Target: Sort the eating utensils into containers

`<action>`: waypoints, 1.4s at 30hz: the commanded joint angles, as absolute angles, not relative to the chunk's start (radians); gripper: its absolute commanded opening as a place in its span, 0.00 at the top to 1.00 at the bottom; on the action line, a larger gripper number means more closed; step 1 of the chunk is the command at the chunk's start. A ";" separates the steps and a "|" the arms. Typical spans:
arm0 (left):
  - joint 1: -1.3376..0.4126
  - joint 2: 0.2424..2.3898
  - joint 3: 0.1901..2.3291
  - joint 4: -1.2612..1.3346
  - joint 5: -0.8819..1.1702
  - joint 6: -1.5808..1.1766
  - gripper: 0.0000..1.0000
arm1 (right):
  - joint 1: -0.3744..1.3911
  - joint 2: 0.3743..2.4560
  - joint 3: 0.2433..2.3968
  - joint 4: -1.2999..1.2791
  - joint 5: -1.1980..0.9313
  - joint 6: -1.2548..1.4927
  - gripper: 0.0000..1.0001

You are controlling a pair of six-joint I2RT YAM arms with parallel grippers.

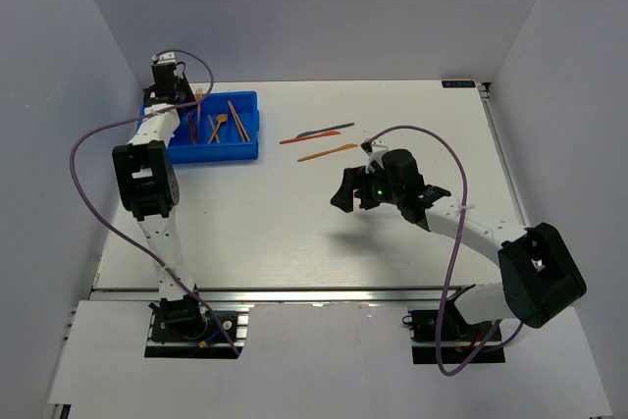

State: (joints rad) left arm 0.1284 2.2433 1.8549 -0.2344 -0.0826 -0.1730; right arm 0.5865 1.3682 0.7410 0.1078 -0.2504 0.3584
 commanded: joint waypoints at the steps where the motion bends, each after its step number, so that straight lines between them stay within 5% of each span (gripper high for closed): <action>1: 0.124 2.141 1.844 -0.184 -0.005 -0.193 0.58 | 0.589 1.377 0.761 0.144 -0.267 0.348 0.11; 30: 0.124 2.295 1.924 -0.184 0.074 -0.141 0.52 | 0.594 1.384 0.769 0.130 -0.242 0.337 0.11; 42: 0.126 2.301 1.882 -0.134 0.066 -0.133 0.60 | 0.594 1.387 0.767 0.129 -0.235 0.334 0.11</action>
